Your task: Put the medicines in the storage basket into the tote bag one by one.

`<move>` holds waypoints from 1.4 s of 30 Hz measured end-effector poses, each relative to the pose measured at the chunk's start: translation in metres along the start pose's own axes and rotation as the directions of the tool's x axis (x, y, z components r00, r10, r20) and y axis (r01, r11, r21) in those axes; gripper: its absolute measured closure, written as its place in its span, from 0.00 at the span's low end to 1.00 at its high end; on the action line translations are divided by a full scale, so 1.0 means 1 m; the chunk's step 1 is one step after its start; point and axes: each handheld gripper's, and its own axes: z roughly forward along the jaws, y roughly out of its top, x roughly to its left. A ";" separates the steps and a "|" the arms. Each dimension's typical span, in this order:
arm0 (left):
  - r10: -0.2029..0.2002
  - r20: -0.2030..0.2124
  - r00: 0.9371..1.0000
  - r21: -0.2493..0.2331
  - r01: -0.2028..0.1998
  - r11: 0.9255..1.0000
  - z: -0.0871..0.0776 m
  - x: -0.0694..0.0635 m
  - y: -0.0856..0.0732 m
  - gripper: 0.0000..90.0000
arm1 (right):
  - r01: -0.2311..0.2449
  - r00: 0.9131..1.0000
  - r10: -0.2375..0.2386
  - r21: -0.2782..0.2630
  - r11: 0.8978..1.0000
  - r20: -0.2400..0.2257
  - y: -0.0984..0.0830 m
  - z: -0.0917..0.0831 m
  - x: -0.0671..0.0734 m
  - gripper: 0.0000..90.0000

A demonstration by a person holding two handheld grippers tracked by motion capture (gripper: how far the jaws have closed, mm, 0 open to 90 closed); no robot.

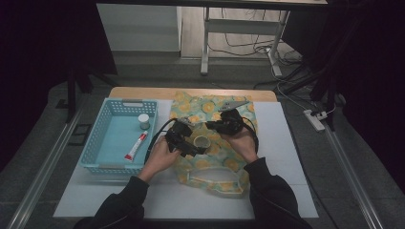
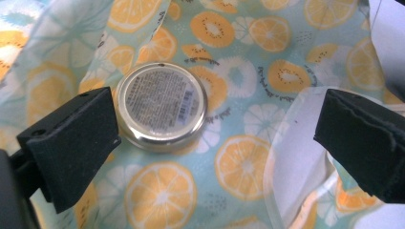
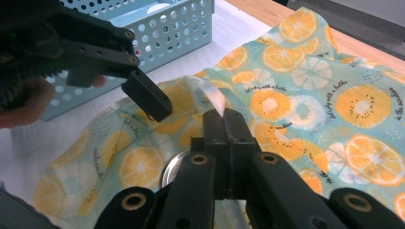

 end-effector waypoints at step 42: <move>-0.030 -0.057 0.998 -0.025 0.028 0.999 -0.070 0.013 -0.036 0.00 | 0.008 1.000 -0.008 0.008 1.000 0.003 -0.001 -0.001 0.002 1.00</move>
